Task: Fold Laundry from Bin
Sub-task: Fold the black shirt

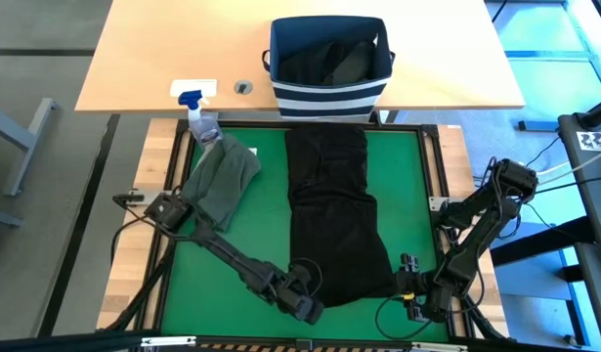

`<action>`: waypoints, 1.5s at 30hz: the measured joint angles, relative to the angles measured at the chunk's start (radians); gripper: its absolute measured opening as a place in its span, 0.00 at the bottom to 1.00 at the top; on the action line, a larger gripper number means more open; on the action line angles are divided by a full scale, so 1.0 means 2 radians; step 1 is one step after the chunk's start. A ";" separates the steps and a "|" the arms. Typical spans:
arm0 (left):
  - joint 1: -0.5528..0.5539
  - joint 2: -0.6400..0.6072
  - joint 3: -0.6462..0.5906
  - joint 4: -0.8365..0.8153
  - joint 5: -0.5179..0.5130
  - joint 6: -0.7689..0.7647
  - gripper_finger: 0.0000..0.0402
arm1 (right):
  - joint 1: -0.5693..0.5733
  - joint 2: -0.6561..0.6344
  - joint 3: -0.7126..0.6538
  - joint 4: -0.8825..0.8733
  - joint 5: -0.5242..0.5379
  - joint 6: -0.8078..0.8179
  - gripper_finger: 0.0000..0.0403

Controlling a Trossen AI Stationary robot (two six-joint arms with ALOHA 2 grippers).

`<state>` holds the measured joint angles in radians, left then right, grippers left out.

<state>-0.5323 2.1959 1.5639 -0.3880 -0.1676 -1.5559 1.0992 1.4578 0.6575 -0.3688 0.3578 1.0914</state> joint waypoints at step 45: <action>0.000 -0.108 0.020 -0.183 0.035 0.201 0.37 | 0.000 0.000 0.062 -0.036 -0.004 -0.028 0.55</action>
<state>-0.5332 1.9794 1.6040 -0.7549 -0.0981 -1.1540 1.0996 1.4578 0.7807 -0.4415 0.3494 1.0361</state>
